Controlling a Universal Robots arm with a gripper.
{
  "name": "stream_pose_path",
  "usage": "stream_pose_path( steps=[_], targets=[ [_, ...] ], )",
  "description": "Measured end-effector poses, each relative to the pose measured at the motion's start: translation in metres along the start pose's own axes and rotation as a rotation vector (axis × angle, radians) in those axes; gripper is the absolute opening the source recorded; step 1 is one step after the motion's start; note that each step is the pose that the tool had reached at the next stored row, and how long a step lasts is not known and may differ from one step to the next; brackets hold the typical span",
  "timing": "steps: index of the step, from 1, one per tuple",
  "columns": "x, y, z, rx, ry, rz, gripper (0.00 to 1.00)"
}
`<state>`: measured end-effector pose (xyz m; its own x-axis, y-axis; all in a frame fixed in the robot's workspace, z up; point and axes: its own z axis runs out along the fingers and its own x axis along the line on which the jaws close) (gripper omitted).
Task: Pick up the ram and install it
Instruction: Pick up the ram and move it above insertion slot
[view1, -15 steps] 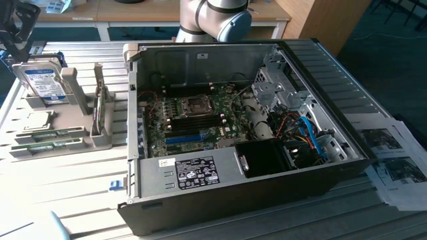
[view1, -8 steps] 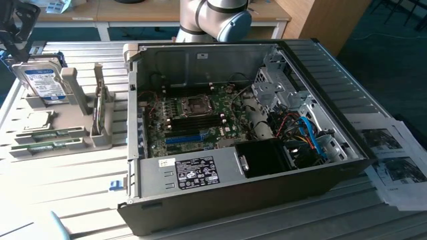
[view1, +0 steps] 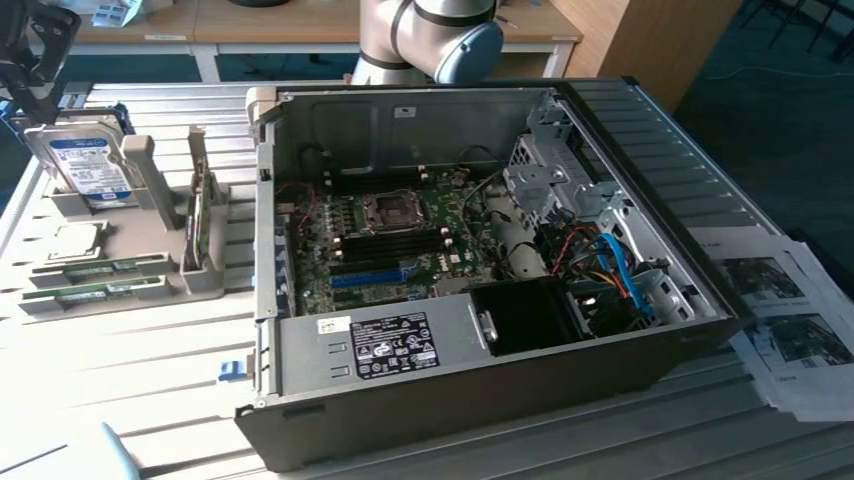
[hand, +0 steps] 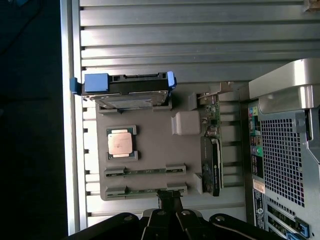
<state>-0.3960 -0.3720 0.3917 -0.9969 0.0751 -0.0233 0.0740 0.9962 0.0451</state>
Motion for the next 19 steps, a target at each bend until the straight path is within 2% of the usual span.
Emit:
stream_pose_path(
  steps=[4, 8, 14, 19],
  targets=[
    [0.0000, 0.0000, 0.0000, -0.0001, 0.0002, -0.005, 0.10],
    [0.0001, 0.0000, 0.0000, -0.0008, 0.0014, -0.032, 0.10],
    [0.0000, 0.0000, 0.0001, -0.0022, 0.0047, -0.107, 0.10],
    [0.0000, 0.0000, 0.0003, -0.0011, 0.0080, -0.181, 0.10]
  ],
)
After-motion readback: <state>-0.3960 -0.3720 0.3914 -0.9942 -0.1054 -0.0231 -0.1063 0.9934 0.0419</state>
